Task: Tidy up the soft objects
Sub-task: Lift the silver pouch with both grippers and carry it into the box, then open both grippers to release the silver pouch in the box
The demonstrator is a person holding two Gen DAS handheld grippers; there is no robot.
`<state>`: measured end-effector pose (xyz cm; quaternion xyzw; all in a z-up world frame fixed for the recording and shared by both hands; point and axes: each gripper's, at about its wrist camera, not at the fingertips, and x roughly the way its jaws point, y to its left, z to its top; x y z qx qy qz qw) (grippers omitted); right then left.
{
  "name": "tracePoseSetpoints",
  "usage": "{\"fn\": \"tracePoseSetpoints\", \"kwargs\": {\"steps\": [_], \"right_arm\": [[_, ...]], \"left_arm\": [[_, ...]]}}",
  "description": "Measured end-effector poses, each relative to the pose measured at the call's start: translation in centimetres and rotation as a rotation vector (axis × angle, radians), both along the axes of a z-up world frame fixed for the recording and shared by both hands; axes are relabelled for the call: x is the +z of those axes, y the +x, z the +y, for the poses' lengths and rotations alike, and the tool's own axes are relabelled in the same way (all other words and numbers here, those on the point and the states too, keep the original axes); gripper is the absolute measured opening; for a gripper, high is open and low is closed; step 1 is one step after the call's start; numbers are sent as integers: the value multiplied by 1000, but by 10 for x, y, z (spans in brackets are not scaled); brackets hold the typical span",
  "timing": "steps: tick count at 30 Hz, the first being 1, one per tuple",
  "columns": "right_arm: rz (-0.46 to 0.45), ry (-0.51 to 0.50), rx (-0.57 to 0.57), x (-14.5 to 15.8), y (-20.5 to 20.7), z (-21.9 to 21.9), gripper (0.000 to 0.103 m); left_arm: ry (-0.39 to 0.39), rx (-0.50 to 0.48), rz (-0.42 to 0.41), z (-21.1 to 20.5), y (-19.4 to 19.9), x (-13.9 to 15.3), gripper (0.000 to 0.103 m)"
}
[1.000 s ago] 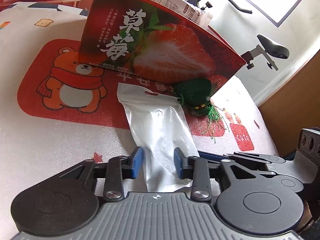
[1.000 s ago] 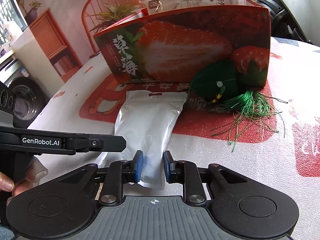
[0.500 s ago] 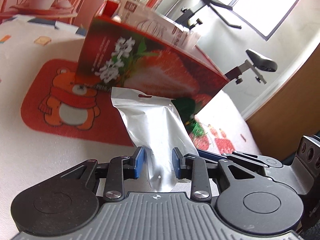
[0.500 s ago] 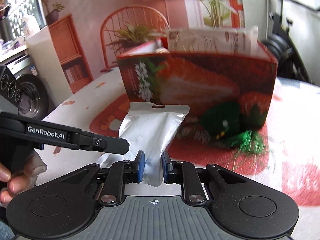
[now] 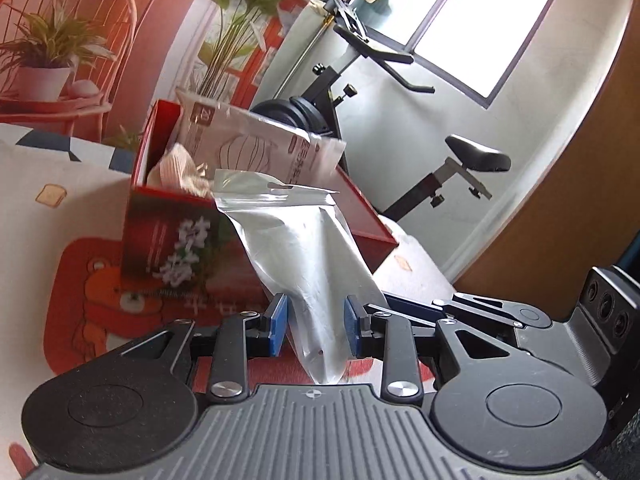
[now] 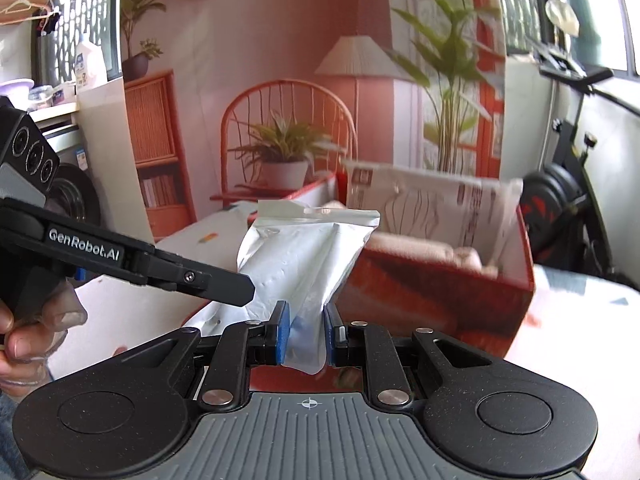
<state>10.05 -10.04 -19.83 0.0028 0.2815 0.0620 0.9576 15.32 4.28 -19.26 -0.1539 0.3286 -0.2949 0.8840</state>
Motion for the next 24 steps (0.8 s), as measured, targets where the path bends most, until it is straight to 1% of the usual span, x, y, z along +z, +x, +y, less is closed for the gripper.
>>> {"fn": "tracePoseSetpoints", "kwargs": {"steps": [5,7,10,12,14,17,19,20,22,24], "right_arm": [[-16,-64,18,17,34,-4,17],[-21,-85,18,21,47,-7,17],[-27,-78,3,22,67,-11,17],[-25,-47,-13,19,81,-19,17],[-18,-19,-24,14,96,-28,17],[-3,-23,-2,6,120,-32,11],[10,-24,8,1,135,-28,9],[27,-41,5,-3,144,-25,1],[83,-62,4,-12,160,-18,1],[106,-34,-10,-17,171,-17,1]], "left_arm": [[-15,3,-8,-3,29,12,32],[-6,7,-18,-6,40,15,32],[-4,23,-19,-7,58,16,32],[-8,31,-16,-6,70,15,32],[4,38,-16,-7,84,16,32],[-1,17,-17,-12,106,17,31],[35,1,-26,-19,119,15,32],[65,3,-20,-22,127,10,32],[98,39,26,-21,141,-4,31],[89,65,63,-14,150,-14,31]]}}
